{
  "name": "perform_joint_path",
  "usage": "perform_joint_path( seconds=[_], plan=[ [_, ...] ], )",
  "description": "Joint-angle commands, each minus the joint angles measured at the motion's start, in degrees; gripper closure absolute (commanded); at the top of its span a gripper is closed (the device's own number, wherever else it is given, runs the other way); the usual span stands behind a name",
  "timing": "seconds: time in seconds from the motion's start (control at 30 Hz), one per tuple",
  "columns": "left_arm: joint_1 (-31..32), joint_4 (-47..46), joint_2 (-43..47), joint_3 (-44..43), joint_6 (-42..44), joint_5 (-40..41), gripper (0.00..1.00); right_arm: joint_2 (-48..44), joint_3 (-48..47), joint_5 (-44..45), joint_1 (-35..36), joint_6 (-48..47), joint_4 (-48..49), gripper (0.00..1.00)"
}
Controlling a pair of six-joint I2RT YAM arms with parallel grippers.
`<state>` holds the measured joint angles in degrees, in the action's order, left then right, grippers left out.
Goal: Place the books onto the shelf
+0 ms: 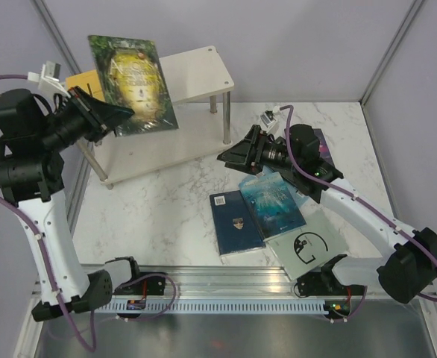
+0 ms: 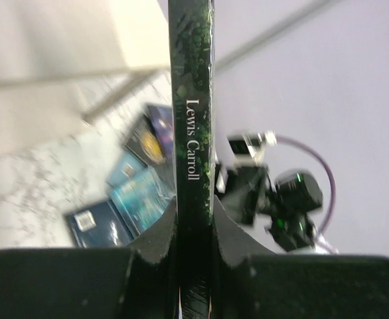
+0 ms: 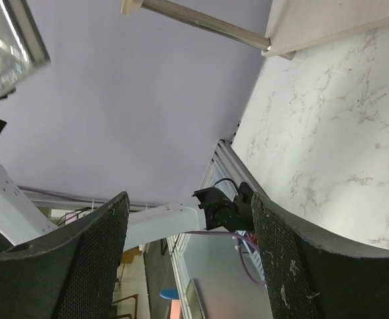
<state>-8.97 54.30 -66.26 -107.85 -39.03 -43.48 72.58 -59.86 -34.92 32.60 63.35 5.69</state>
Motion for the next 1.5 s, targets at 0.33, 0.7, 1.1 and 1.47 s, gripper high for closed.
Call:
perform_joint_path(
  seconds=[0.33,0.7,1.1,1.47],
  plan=[
    [-22.21,-0.60,-16.52,-12.64,-0.70,-10.74,0.98,-2.79,0.09,-2.00,-1.13,-3.67,-4.46,0.22],
    [-25.13,1.24,-24.97,-13.79,0.44,-16.37,0.98,-0.86,0.35,-2.52,-1.13,-4.29,-4.73,0.23],
    [-25.39,8.89,-28.92,-15.98,6.67,-8.73,0.79,-0.59,0.97,-3.23,-1.84,-5.26,-5.61,0.23],
    [-27.24,17.32,-33.85,-25.30,10.11,-1.35,0.37,-0.07,1.58,-3.93,-2.19,-5.61,-5.61,0.23]
  ],
)
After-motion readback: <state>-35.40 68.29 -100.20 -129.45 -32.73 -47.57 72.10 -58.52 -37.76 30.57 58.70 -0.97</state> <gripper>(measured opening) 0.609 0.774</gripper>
